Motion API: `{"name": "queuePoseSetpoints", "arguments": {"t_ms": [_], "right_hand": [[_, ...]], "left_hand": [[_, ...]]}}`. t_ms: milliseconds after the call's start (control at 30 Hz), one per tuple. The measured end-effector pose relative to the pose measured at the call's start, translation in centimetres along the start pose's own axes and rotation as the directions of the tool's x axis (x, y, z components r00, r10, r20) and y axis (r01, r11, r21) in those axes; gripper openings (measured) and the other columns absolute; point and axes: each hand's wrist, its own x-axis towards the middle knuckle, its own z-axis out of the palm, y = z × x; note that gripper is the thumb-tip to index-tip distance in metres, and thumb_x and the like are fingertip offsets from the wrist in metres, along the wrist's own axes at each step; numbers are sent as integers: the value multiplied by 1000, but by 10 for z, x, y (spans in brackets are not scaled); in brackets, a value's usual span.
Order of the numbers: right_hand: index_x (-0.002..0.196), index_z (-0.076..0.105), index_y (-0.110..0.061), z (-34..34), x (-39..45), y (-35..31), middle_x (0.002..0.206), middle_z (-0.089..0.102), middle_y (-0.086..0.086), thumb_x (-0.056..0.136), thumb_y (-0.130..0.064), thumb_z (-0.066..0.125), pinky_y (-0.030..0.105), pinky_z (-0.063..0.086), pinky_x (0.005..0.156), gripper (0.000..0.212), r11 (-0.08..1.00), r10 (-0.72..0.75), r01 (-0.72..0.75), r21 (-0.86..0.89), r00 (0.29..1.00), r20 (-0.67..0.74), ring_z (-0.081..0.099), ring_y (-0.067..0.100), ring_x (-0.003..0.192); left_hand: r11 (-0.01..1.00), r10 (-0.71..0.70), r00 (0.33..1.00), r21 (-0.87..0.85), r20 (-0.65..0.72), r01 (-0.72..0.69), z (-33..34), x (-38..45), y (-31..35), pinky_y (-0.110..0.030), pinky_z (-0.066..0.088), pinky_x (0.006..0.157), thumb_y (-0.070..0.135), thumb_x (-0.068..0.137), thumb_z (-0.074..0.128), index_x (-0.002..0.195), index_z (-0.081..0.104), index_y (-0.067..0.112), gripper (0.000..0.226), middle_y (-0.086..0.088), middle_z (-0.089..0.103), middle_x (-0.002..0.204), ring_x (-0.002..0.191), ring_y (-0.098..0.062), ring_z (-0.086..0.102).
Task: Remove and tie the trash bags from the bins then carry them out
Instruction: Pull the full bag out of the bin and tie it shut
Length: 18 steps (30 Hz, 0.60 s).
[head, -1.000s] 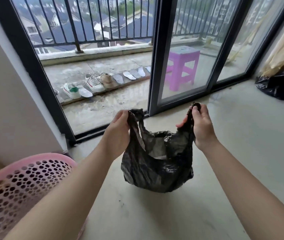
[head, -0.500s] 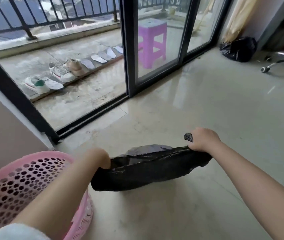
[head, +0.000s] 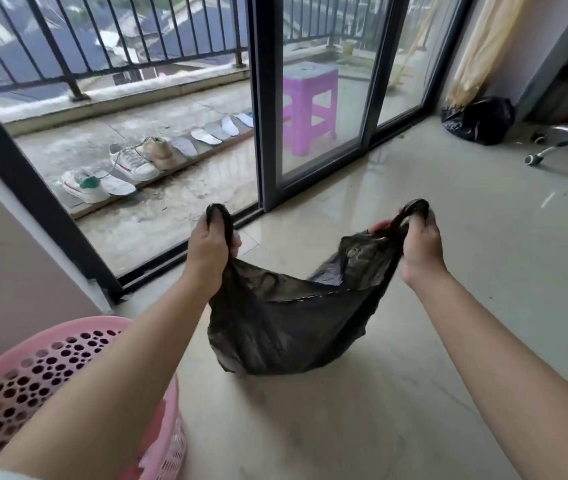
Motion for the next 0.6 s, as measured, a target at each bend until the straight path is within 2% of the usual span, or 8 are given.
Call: {"name": "queuePoseSetpoints", "arguments": {"t_ms": [67,167,233,300,400,467,500,600], "right_hand": [[75,41,-22,16,2,-11,31,48,-5,98,-15,22,16,43,40,30,987,17,-26,156,998,61,44,11,27],[72,40,-21,19,6,-5,31,40,-10,95,-15,24,8,26,34,29,966,78,-91,242,995,62,31,5,25],[65,38,-17,13,6,5,35,45,-11,90,-10,28,13,29,35,28,927,153,-177,332,984,95,37,4,30],[56,37,-19,5,6,17,37,45,-13,75,-4,39,18,31,47,24,922,160,-188,338,981,107,41,6,42],[44,45,-23,-6,10,34,46,39,-13,56,3,43,27,25,56,29,996,67,-80,47,969,237,28,12,55],[75,64,-7,-13,6,45,73,52,6,66,5,56,32,40,64,17,977,46,23,-213,948,315,44,17,66],[97,60,2,-17,7,51,89,53,13,73,3,60,32,45,74,24,961,71,22,-275,944,323,49,20,79],[113,55,1,-26,8,64,96,52,1,80,5,60,15,39,74,33,903,113,32,-428,944,309,49,18,93]], "left_hand": [[982,7,999,-191,-38,-14,11,-1,18,-15,30,41,27,102,28,72,37,19,32,6,46,44,33,-1,38],[999,5,997,-37,-76,-8,10,-11,10,-18,31,55,22,94,50,74,36,24,25,3,35,67,56,-8,36],[997,-58,998,48,-37,60,3,-16,-12,-19,29,56,5,82,61,78,39,22,29,3,35,72,62,-9,34],[993,-87,996,81,-24,89,-3,-19,-30,-19,27,55,-9,78,52,94,45,12,27,0,37,77,63,-10,34],[993,-112,992,39,-57,114,-11,-22,-48,-16,33,60,-11,87,48,110,52,9,30,-5,44,95,77,-14,43],[987,-161,987,4,7,161,-13,-29,-57,-14,39,66,-2,88,56,95,50,18,22,3,48,90,85,-13,48],[981,-191,979,43,71,188,-14,-33,-61,-14,42,71,1,87,60,99,49,21,26,6,50,91,90,-13,50],[927,-291,927,309,238,211,-13,-40,-77,-31,39,107,10,77,73,143,30,23,80,1,45,137,127,-18,46]]}}
